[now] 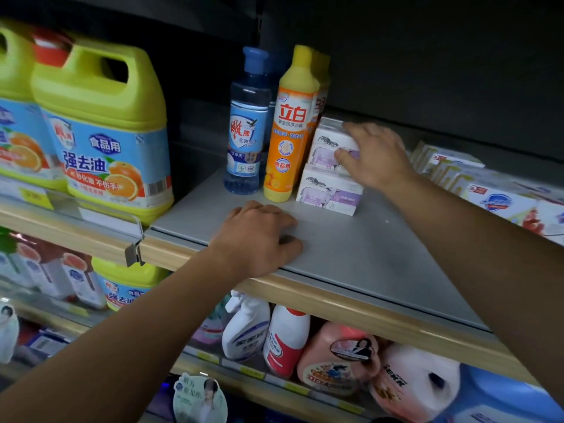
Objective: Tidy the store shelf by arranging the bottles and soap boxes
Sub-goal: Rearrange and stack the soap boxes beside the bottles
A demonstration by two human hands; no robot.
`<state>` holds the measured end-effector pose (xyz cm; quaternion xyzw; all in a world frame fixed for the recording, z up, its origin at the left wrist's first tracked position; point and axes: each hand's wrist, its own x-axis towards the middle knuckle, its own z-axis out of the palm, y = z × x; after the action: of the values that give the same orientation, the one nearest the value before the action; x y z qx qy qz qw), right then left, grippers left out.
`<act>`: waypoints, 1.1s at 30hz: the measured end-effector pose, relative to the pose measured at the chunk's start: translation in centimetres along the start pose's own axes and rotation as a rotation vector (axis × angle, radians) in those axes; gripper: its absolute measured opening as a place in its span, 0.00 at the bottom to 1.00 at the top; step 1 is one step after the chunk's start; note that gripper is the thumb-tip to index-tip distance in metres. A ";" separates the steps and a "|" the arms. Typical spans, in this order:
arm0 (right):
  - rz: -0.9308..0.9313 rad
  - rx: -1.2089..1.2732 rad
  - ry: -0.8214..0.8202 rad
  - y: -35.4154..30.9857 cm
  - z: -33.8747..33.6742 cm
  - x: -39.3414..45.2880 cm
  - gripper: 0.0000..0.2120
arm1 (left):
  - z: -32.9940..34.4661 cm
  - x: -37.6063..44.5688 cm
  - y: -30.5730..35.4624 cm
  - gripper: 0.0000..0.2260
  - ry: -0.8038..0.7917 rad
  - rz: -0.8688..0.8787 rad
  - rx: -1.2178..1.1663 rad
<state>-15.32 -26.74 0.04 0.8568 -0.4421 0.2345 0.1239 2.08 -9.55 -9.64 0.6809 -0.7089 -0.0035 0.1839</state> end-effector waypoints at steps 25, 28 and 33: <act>0.322 -0.135 0.101 13.1 -3.8 -12.4 0.26 | -6.5 18.3 15.3 0.19 0.178 0.284 0.185; 0.322 -0.133 0.126 13.2 -3.5 -12.5 0.25 | -5.3 23.3 16.6 0.20 0.061 0.265 0.236; 0.335 -0.115 0.174 13.2 -3.3 -12.5 0.26 | -2.2 29.3 17.2 0.19 -0.115 0.194 0.248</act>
<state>-33.27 -24.26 -3.47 0.7394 -0.5786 0.2996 0.1695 -14.11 -36.11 4.34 0.6253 -0.7758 0.0629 0.0570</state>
